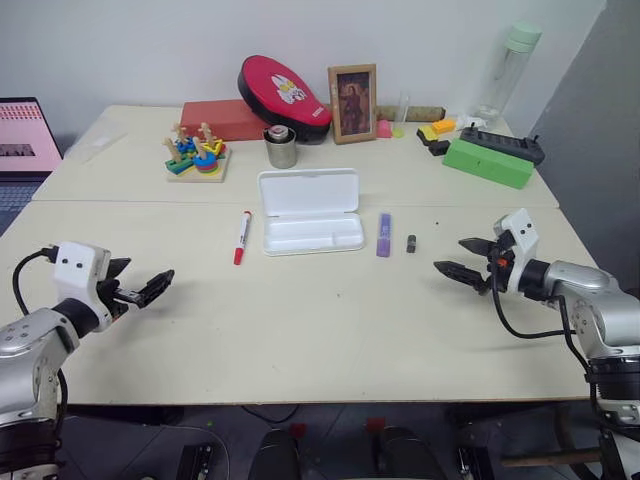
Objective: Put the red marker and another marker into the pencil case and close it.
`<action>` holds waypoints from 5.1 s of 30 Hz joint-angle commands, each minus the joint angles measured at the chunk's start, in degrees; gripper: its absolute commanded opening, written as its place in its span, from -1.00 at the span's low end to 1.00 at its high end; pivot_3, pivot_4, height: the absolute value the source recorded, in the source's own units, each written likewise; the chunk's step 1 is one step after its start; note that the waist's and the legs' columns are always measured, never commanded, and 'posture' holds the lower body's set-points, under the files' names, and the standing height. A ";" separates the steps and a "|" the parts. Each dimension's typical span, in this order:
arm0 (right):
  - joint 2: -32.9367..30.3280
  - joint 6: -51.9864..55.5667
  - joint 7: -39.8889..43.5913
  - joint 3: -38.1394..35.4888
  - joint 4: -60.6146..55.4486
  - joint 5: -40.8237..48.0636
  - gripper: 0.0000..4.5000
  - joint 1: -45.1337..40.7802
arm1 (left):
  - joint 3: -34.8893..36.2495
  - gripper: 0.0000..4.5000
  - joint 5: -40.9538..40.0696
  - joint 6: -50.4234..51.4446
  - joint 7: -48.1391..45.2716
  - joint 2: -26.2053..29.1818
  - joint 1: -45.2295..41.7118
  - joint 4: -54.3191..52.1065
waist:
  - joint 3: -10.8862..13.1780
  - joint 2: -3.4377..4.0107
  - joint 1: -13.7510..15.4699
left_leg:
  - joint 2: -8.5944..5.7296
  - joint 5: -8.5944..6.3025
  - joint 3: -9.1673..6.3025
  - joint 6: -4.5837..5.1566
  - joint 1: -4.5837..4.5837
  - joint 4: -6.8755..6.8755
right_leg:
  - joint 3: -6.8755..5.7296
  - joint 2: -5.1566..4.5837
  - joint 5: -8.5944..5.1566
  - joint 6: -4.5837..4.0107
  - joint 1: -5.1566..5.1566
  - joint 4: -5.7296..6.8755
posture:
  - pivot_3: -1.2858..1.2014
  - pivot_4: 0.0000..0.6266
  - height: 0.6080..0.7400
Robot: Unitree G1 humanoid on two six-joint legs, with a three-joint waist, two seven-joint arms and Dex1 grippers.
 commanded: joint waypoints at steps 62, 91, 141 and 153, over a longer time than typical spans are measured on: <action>28.02 -37.34 16.02 23.79 69.34 -28.84 0.98 -50.53 | -12.32 1.00 -14.49 8.74 -6.87 -6.87 -6.48 -30.43 | 0.09 0.12 -1.45 | -0.01 0.01 -0.01 -0.01 0.04 0.06 | -0.04 -0.01 0.07 0.00 0.03 0.16 | 0.03 -0.52 1.00; 32.87 -37.80 7.53 23.58 73.67 -40.14 -0.76 -51.43 | -9.71 1.00 -15.01 8.52 -0.38 -7.92 -4.37 -33.29 | 0.09 0.13 -1.43 | -0.02 0.00 -0.04 -0.02 0.05 0.05 | -0.04 -0.01 0.07 0.00 0.02 0.20 | 0.03 -0.52 1.00; 19.28 0.33 21.80 32.82 -7.54 -35.44 -0.98 -14.17 | 5.33 1.00 -19.18 12.72 -6.85 -0.10 15.27 -37.97 | 0.10 0.12 -1.08 | 0.03 0.00 -0.01 -0.03 0.06 0.06 | -0.03 0.01 0.02 -0.02 -0.01 0.10 | 0.03 -0.52 1.00; 16.94 -0.14 20.29 34.85 -9.09 -32.79 -0.98 -13.65 | 4.24 1.00 -18.57 12.97 -6.67 -0.27 13.74 -37.19 | 0.09 0.10 -1.11 | 0.03 0.00 -0.01 -0.03 0.06 0.06 | -0.03 0.01 0.01 -0.02 -0.02 0.07 | 0.03 -0.52 1.00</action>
